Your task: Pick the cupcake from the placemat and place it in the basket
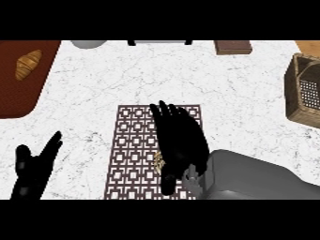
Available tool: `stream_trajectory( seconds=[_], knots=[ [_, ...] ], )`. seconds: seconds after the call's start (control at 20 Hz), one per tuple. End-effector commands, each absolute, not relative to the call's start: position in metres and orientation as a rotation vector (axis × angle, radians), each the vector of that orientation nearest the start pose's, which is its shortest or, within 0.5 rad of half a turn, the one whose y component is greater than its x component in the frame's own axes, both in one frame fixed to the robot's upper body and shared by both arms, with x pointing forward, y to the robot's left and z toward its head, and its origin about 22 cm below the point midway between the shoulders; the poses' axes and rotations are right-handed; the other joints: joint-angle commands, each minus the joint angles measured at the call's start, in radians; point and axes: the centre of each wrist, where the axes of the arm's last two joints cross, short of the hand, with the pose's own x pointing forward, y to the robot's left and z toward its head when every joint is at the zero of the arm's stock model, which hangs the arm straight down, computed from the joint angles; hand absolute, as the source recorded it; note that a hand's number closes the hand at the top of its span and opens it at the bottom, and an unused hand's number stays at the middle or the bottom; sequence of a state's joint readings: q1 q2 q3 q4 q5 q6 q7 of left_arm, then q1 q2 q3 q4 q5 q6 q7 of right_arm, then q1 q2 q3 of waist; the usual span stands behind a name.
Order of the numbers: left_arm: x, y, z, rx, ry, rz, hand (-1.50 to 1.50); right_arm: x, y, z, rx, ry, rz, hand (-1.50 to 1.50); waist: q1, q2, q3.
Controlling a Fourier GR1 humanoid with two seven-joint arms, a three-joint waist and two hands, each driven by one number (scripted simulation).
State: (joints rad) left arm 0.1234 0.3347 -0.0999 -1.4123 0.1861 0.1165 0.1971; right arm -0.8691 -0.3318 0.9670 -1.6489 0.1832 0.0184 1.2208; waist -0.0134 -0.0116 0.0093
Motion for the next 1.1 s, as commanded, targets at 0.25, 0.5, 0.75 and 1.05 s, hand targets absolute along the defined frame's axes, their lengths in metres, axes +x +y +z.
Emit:
stream_trajectory(
  seconds=[0.25, 0.5, 0.75, 1.05],
  knots=[
    [0.199, 0.300, -0.053, 0.187, -1.018, -0.034, 0.00, 0.237, -0.033, 0.111, -0.738, -0.963, 1.170, -1.50, 0.006, 0.009, -0.010],
    [0.193, 0.297, -0.065, 0.174, -1.016, -0.019, 0.00, 0.234, -0.034, 0.103, -0.744, -0.965, 1.157, -1.50, 0.005, 0.009, -0.010],
    [0.197, 0.298, -0.055, 0.152, -1.002, -0.028, 0.00, 0.248, -0.027, 0.078, -0.746, -0.978, 1.139, -1.50, 0.016, 0.012, -0.010],
    [0.202, 0.300, -0.053, 0.147, -1.002, -0.043, 0.00, 0.232, -0.011, 0.074, -0.751, -0.968, 1.162, -1.50, 0.013, 0.011, -0.010]
  ],
)
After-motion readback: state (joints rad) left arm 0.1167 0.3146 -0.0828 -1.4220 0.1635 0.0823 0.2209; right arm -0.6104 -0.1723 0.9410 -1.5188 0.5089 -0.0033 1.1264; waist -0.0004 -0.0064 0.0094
